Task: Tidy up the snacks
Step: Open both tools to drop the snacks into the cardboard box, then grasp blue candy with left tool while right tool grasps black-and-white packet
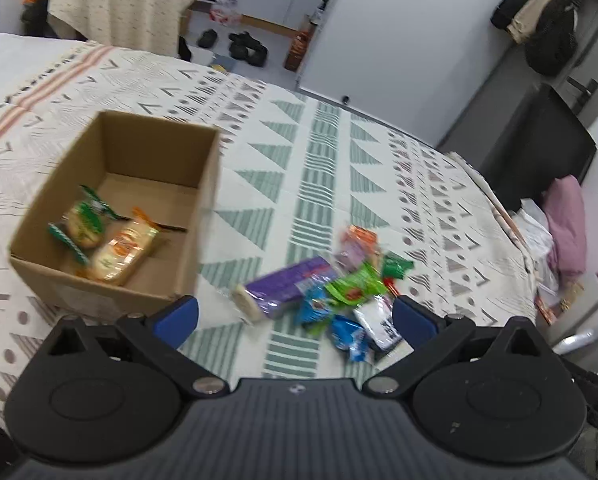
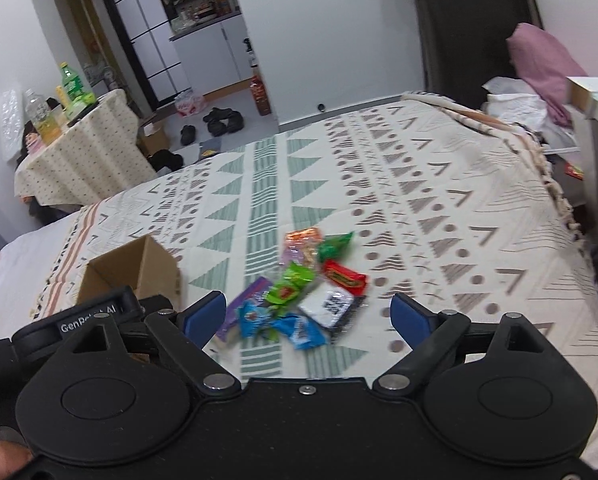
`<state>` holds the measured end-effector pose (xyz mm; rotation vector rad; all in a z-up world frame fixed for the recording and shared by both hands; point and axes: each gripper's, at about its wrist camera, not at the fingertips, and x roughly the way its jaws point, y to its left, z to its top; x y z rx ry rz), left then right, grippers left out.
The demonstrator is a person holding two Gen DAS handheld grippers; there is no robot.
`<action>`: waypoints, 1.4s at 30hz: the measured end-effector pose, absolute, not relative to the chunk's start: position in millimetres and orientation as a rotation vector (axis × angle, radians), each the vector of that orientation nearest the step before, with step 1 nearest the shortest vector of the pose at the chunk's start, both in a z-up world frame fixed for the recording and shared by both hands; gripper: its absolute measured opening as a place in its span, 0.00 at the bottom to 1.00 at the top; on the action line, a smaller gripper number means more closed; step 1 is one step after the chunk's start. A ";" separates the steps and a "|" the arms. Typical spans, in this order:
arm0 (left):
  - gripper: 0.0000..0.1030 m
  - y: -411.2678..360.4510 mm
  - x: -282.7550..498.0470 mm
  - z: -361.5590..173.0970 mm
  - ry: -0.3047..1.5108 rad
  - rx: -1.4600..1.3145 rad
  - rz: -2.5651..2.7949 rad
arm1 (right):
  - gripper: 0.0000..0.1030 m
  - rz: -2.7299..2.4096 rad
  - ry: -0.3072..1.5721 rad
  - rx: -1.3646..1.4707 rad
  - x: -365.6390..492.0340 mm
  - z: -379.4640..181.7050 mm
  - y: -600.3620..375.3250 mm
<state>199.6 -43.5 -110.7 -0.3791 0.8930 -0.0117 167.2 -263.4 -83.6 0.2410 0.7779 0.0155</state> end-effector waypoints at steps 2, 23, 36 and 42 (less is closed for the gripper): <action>1.00 -49.3 202.2 -114.4 0.906 -0.381 -0.014 | 0.88 0.019 0.781 0.245 166.7 -86.8 -270.8; 0.97 -104.4 232.7 -176.5 1.085 -0.500 -0.019 | 0.88 0.094 0.833 0.476 201.7 -160.0 -343.7; 0.75 -112.7 264.1 -216.4 1.135 -0.571 0.091 | 0.73 0.115 0.916 0.656 237.7 -213.4 -361.0; 0.59 -114.6 274.5 -235.5 1.179 -0.636 0.106 | 0.65 0.134 0.946 0.725 248.8 -230.5 -363.2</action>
